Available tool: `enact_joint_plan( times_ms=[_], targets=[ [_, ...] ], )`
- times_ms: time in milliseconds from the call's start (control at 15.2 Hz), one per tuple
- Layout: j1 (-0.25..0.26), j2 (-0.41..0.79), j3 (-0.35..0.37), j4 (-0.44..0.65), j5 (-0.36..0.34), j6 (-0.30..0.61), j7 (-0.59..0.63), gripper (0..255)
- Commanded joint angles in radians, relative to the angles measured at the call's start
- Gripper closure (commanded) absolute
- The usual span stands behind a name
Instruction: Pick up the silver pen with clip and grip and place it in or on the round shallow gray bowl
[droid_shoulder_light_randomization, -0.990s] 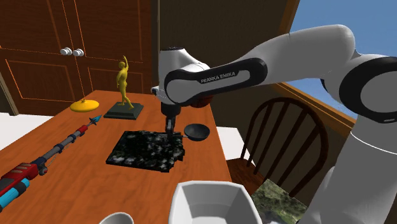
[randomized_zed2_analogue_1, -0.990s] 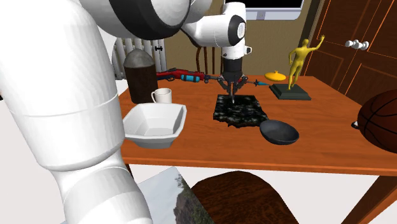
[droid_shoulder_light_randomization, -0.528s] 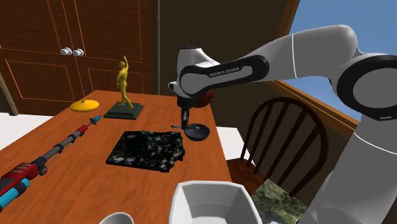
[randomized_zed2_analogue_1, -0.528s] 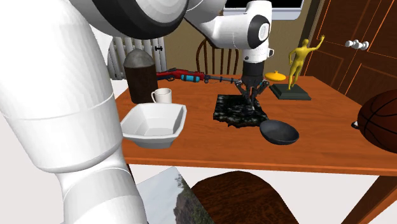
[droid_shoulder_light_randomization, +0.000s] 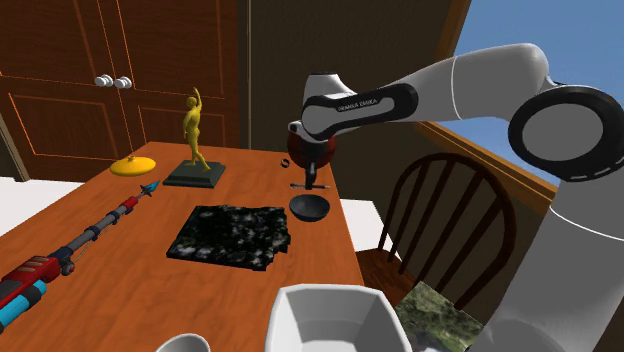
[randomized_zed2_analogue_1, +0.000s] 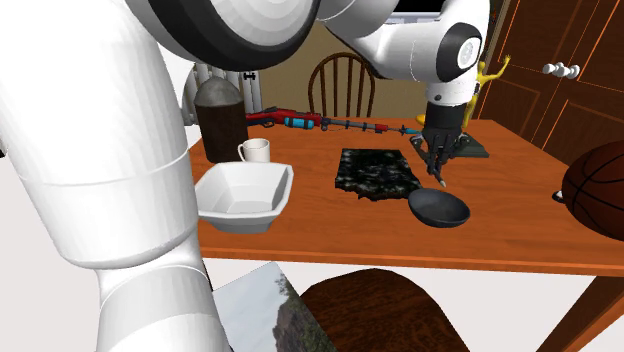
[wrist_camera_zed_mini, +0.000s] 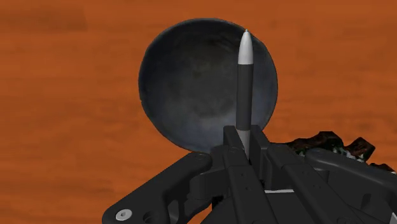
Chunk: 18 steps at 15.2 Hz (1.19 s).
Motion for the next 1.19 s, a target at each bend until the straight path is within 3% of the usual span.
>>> enact_joint_plan(
  times_ms=[0,1122],
  targets=[
    [-0.024,0.021,-0.02,0.028,0.002,-0.005,-0.046,255],
    [-0.029,0.091,-0.028,-0.087,-0.013,0.181,-0.04,255]
  ],
)
